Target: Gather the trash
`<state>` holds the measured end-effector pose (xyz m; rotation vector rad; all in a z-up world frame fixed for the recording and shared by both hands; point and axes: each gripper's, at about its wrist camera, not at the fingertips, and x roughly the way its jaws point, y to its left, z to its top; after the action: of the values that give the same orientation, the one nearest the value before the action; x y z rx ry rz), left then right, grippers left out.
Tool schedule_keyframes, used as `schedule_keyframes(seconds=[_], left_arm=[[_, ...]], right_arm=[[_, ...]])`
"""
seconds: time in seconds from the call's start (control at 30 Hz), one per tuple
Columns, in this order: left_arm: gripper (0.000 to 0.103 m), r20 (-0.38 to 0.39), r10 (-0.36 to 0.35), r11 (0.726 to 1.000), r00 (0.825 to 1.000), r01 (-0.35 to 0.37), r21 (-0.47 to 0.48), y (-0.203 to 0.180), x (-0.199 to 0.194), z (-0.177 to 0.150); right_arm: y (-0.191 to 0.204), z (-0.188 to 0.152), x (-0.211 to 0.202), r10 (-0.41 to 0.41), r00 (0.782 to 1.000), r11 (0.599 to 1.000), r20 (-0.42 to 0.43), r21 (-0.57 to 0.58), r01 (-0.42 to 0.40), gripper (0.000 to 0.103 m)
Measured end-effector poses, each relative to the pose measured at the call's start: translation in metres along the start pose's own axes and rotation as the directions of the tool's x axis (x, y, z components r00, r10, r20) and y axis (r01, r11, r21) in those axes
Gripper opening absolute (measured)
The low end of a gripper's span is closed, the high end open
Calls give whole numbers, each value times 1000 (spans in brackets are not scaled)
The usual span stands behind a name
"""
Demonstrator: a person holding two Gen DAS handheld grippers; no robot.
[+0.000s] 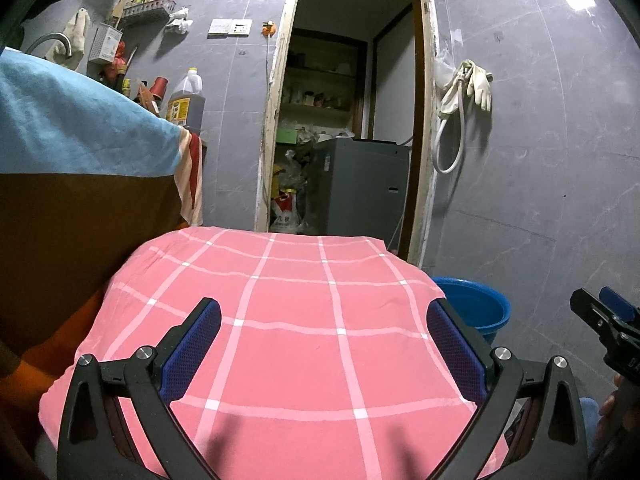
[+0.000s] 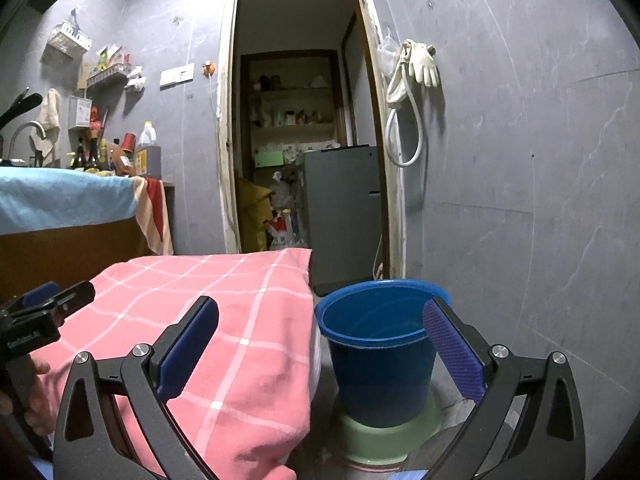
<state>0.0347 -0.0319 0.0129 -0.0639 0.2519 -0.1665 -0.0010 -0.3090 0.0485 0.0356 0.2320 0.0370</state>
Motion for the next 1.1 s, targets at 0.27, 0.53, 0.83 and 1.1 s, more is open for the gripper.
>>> schedule_keyframes(seconds=[0.27, 0.53, 0.83, 1.1], left_arm=[[101, -2, 3, 1000, 1000, -3, 3, 1, 0, -1], [101, -2, 1, 1000, 1000, -1, 4, 3, 0, -1], [101, -2, 1, 1000, 1000, -1, 5, 4, 0, -1], [101, -2, 0, 1000, 1000, 0, 6, 6, 0, -1]], right_arm=[[0, -1, -1, 1, 1000, 1000, -2, -1, -1, 103], [1, -1, -1, 0, 1000, 1000, -4, 1, 0, 103], [1, 0, -1, 0, 1000, 1000, -2, 1, 0, 103], [1, 0, -1, 0, 1000, 1000, -3, 0, 0, 103]])
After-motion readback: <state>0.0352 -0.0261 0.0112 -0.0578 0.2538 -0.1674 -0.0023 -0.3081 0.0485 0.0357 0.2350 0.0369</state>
